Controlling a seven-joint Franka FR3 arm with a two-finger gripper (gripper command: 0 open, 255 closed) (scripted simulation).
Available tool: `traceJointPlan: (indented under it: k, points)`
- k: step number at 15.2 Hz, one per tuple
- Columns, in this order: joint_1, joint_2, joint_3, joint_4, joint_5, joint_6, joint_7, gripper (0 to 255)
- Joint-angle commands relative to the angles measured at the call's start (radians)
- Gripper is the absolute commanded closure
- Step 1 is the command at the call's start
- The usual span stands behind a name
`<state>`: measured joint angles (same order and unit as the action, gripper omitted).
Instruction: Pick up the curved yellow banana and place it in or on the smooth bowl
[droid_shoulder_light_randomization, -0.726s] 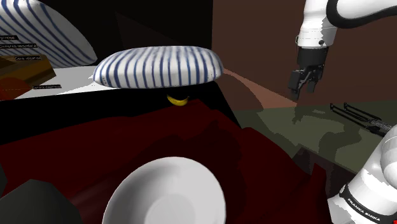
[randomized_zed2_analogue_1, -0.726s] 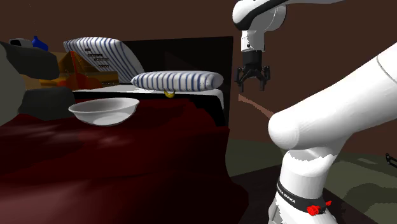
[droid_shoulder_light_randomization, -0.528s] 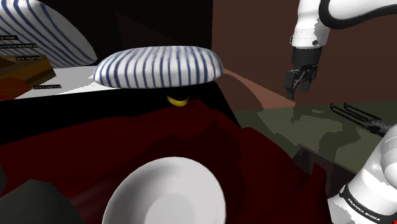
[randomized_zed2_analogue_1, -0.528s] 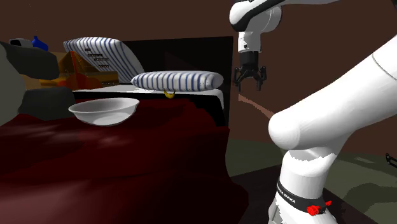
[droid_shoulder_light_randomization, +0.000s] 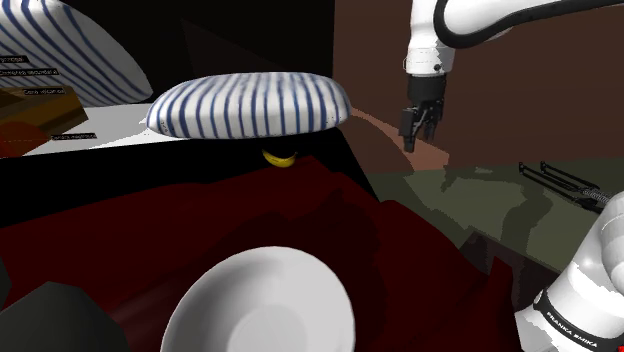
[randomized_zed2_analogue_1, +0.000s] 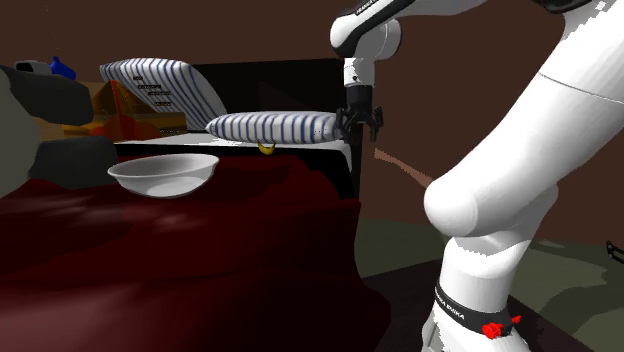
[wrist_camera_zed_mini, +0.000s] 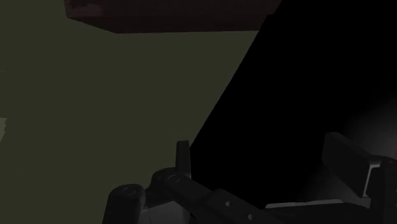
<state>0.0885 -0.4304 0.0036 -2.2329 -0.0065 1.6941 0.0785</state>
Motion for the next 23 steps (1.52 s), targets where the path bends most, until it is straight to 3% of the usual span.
traceJointPlan:
  k: [1, 14, 23]
  points:
    - [0.018, 0.069, 0.012, 0.056, 0.008, 0.016, -0.016, 0]
    - [0.108, 0.516, 0.095, 0.521, 0.012, 0.015, -0.116, 0]
    - [0.193, 0.858, 0.155, 0.987, -0.032, -0.100, -0.168, 0]
